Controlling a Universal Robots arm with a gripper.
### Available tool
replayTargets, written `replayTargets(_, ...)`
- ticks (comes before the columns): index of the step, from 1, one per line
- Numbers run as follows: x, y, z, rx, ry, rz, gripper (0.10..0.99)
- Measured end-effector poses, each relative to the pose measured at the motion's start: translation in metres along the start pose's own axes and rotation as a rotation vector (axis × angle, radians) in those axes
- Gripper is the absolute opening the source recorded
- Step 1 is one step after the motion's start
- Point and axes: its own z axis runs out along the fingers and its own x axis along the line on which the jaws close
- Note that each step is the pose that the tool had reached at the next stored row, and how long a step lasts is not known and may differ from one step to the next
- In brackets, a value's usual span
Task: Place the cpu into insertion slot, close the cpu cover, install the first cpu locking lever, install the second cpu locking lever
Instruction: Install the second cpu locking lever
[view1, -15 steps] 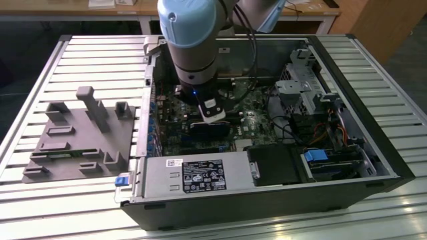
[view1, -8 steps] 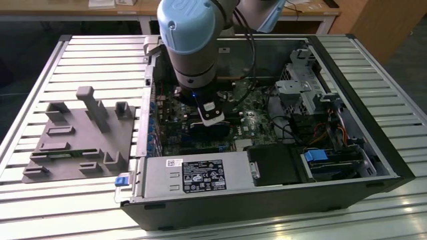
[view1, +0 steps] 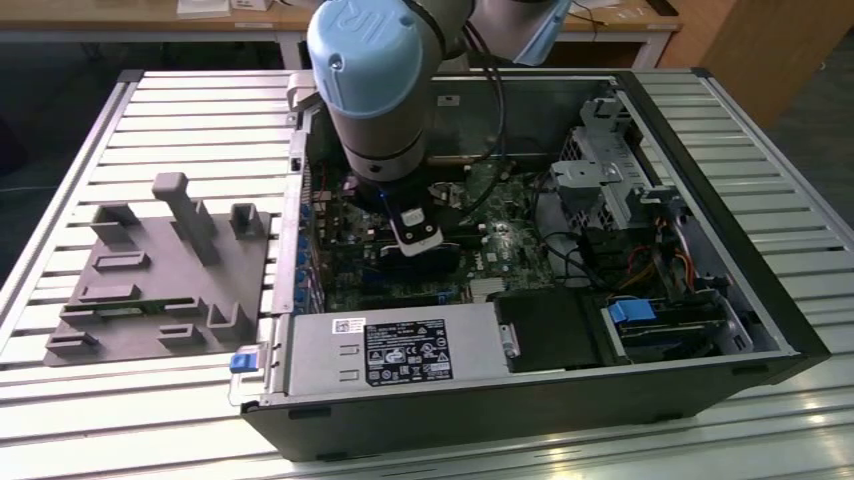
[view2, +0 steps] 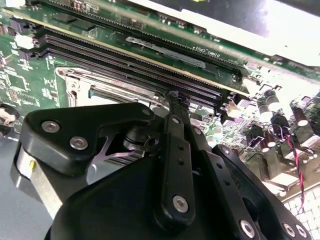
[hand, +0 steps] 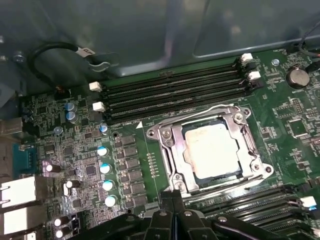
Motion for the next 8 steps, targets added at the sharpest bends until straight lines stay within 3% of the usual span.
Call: replayTargets(8,0.0031,-0.0015,0.0023,-0.001,0.0014,-0.005,0.102)
